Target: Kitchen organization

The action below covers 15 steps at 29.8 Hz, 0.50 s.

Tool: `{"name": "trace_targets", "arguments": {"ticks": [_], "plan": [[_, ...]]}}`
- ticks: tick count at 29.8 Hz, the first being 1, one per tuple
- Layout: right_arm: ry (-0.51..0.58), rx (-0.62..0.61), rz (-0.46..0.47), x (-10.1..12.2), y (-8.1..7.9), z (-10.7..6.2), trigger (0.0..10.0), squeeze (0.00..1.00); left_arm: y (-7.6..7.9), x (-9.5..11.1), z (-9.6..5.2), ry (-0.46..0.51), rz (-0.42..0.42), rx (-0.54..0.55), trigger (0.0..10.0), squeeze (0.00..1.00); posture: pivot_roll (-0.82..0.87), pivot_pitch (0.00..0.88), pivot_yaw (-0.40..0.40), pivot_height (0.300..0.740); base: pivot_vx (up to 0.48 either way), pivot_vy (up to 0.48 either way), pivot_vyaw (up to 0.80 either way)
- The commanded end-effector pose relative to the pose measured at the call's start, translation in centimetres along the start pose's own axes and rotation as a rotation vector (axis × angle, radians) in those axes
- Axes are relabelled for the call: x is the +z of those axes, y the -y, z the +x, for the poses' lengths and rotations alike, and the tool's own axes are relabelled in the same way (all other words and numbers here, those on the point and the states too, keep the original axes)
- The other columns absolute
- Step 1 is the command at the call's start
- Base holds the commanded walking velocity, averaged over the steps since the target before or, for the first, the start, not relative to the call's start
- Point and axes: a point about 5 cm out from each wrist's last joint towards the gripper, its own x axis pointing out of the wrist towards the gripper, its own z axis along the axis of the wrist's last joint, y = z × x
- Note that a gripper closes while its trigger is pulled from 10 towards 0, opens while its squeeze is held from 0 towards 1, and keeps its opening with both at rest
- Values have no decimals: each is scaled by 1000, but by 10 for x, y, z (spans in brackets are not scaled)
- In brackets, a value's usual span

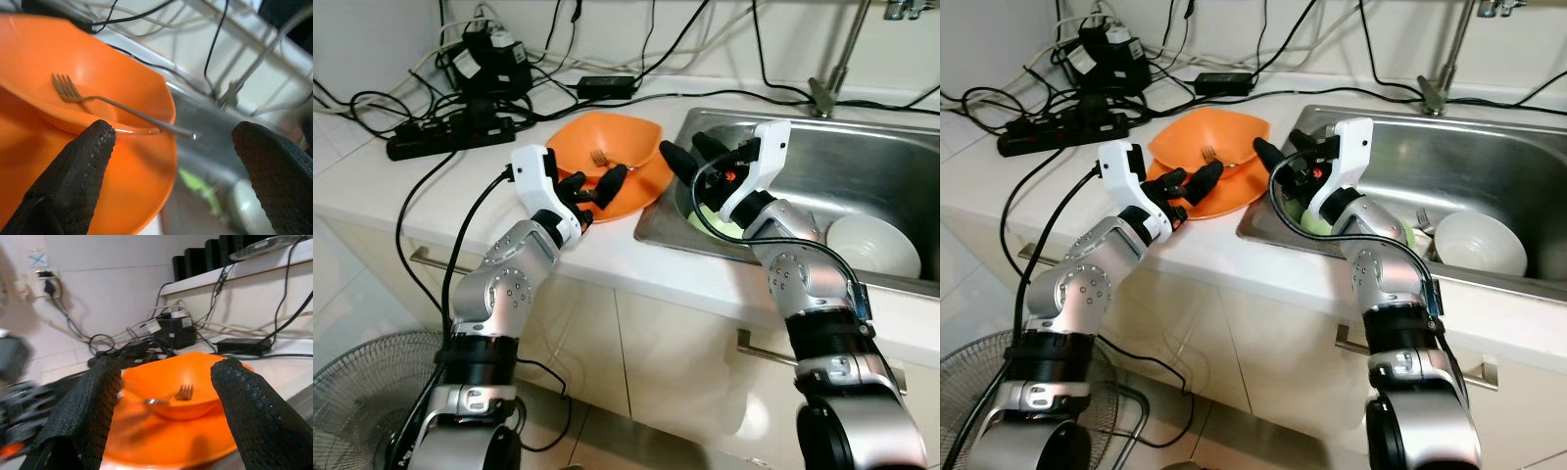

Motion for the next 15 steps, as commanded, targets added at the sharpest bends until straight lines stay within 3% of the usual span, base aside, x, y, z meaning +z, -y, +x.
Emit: {"name": "trace_targets", "arguments": {"ticks": [1,6,15], "plan": [[-5,50,-12,7,-9,-6,10000,0,-3,4,5,32,-91,21,10000,0,-130,0,136,740,0,0,0],[-27,33,-5,10,-14,-21,10000,0,-11,9,17,75,-311,52,10000,0,-161,0,144,740,0,0,0],[-53,38,-3,13,-26,-30,10000,0,-17,10,28,87,-456,71,10000,0,-176,12,150,740,0,0,0]]}}
